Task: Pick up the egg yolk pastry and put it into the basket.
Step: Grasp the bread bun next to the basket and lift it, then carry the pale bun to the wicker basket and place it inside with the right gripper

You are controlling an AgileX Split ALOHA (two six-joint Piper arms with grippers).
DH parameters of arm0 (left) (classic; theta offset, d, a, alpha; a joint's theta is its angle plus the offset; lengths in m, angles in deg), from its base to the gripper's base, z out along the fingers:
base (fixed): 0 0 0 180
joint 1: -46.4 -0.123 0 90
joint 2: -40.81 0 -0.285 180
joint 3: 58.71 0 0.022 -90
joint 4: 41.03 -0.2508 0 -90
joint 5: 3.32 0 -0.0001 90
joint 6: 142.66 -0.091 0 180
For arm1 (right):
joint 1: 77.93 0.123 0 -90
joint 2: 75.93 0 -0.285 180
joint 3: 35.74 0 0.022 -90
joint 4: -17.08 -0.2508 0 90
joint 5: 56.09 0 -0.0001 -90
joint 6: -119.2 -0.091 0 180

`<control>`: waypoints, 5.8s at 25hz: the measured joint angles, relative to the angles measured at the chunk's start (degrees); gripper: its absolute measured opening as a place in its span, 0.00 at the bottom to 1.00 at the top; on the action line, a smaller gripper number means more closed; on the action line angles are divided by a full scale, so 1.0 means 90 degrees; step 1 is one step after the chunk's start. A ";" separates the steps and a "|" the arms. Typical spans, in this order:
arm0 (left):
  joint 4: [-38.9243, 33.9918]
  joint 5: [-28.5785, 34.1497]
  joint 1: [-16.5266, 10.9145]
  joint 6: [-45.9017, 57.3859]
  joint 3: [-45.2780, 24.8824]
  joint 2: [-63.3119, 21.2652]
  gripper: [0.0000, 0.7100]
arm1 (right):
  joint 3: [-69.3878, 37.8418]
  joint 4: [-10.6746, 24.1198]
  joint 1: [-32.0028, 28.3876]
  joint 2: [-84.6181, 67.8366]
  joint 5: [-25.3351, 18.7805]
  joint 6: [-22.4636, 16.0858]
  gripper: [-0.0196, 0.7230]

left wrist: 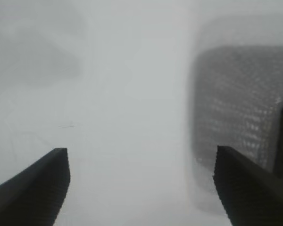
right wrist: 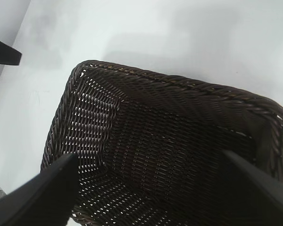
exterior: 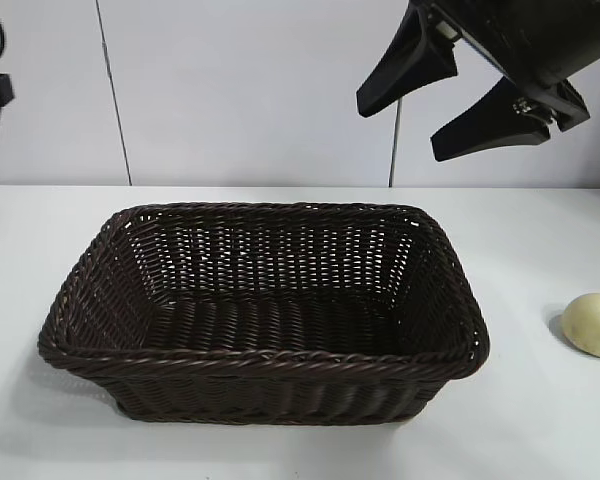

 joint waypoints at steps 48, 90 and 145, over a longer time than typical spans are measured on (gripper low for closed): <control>0.0190 -0.0628 -0.0015 -0.0155 -0.6696 -0.9296 0.85 | 0.0000 -0.0006 0.0000 0.0000 0.0004 0.0000 0.80; 0.0208 -0.0507 0.0086 -0.0155 -0.6689 -1.2031 0.85 | 0.0657 0.3261 -0.2613 0.0070 -0.1654 -0.2311 0.80; 0.0208 -0.0507 0.0086 -0.0155 -0.6689 -1.2031 0.85 | 0.0796 0.2560 -0.2604 0.0356 -0.1809 -0.2354 0.06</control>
